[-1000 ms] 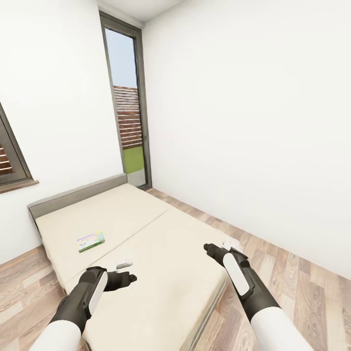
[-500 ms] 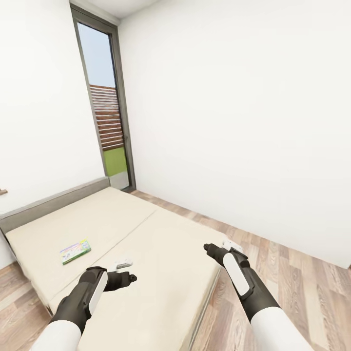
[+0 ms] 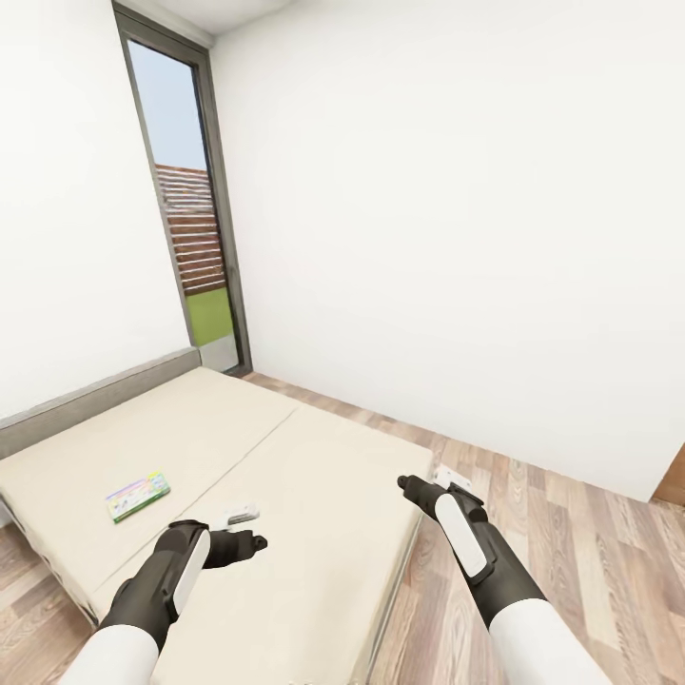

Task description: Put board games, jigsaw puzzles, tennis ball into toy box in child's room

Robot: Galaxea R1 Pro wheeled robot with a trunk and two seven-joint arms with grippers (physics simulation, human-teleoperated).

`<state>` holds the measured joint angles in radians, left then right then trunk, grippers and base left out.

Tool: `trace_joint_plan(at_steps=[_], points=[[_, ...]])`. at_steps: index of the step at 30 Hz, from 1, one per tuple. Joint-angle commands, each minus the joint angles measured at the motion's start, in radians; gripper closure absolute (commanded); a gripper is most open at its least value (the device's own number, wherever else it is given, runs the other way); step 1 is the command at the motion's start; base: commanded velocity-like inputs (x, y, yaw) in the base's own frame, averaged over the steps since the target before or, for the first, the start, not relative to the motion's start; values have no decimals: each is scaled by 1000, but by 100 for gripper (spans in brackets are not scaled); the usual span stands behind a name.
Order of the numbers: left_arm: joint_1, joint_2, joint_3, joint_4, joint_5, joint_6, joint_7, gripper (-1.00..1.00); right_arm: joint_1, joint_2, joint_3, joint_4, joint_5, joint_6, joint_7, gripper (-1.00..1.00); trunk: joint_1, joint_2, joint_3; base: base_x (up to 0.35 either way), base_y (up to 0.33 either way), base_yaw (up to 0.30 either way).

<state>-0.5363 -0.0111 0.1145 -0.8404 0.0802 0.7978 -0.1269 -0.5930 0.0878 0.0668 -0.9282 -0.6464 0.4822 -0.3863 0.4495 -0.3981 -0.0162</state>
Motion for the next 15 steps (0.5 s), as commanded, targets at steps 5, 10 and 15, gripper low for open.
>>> trace_joint_plan(at_steps=[5,10,15], points=[[-1,0,5,-1,6,6,0,-100,-1,0,2,-1,-10,1,-10,-100,1,-2,-2,-29,26,-11],[-1,0,4,-1,6,6,0,-100,-1,0,2,-1,-10,1,-10,-100,1,-2,-1,-23,89,-38],[-1,0,4,-1,6,6,0,-100,-1,0,2,-1,-11,1,-10,-100,1,-2,2,-79,191,-143]])
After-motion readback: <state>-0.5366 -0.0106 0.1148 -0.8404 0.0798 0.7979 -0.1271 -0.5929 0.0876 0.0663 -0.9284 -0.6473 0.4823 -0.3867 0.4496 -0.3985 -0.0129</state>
